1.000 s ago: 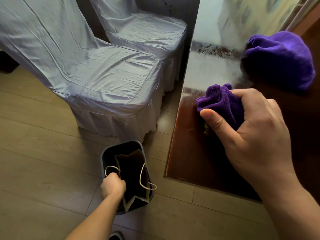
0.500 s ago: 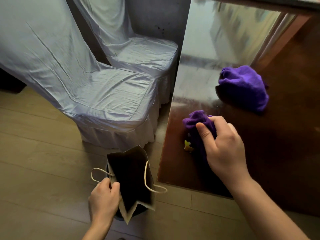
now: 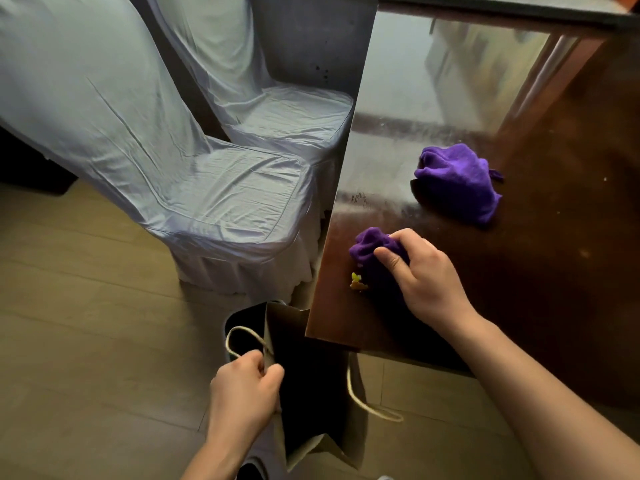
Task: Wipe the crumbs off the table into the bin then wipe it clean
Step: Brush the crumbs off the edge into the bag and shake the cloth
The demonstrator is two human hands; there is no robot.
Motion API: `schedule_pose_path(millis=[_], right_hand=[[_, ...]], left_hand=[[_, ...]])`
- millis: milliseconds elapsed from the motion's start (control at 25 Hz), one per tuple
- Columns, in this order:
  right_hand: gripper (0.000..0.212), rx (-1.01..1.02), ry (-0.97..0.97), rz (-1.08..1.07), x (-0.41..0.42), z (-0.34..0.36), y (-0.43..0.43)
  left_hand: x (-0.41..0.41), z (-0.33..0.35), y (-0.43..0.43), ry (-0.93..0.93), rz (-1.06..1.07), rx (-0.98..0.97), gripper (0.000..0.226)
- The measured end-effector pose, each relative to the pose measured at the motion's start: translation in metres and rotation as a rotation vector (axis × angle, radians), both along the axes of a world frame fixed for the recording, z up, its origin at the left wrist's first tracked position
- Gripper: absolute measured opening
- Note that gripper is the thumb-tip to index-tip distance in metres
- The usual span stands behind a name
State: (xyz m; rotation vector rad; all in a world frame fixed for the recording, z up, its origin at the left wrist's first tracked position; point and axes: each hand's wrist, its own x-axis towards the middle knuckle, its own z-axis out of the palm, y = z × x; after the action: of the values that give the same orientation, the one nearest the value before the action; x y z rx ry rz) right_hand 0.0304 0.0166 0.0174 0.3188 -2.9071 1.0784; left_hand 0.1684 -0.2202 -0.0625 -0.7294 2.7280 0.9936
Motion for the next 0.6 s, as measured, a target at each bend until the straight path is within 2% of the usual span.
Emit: schedule_pose_path(millis=[240, 400, 520, 600], right_hand=[[0.015, -0.1, -0.195, 0.267, 0.024, 0.015, -0.003], [0.018, -0.195, -0.372, 0.41, 0.051, 0.019, -0.019], [0.025, -0.297, -0.449, 0.459, 0.067, 0.024, -0.026], [0.029, -0.391, -0.404, 0.396, 0.075, 0.027, -0.026]], left_hand=[[-0.008, 0.015, 0.008, 0.009, -0.031, 0.044, 0.031], [-0.005, 0.024, 0.01, 0.007, -0.04, 0.04, 0.031], [-0.002, 0.027, 0.008, 0.006, -0.031, 0.076, 0.027], [0.001, 0.027, 0.008, -0.002, -0.03, 0.079, 0.027]])
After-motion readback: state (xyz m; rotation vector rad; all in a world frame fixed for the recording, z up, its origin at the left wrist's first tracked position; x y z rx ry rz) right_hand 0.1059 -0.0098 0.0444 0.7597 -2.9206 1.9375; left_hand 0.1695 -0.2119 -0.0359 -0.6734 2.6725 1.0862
